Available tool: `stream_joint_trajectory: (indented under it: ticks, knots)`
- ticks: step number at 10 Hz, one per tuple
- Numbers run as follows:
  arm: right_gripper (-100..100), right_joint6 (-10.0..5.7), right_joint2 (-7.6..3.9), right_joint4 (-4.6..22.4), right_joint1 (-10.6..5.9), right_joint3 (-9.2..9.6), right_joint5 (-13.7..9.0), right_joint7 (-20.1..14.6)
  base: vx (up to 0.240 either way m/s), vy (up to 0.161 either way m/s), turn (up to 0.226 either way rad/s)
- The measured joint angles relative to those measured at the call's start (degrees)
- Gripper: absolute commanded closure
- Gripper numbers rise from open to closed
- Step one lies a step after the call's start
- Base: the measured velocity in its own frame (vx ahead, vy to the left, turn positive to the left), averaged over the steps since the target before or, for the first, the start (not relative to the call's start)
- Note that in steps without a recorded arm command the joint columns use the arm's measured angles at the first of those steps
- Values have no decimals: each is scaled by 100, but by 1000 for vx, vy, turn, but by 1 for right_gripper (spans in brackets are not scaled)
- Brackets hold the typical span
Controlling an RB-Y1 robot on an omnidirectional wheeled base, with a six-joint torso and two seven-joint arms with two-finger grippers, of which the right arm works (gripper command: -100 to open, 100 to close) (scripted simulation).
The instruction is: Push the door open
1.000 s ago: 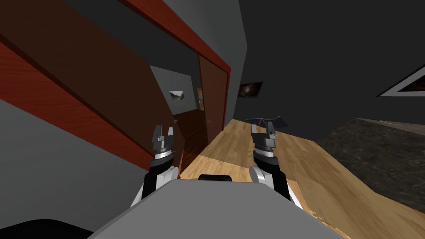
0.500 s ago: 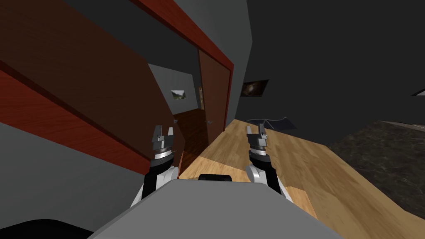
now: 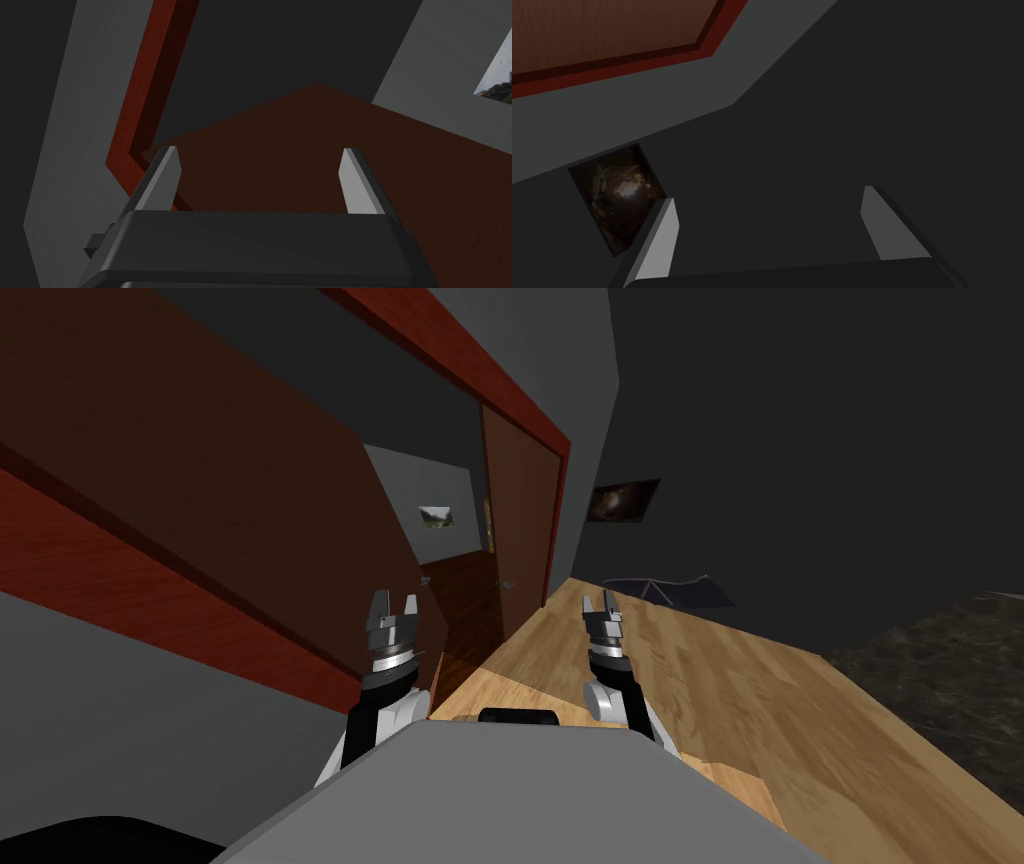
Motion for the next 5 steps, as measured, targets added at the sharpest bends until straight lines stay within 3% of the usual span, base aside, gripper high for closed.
stream_joint_trajectory:
  ticks: [5]
  knots:
    - [-100, -104, -79, 669, -255, 162, -19, -45, 74, -38, 76]
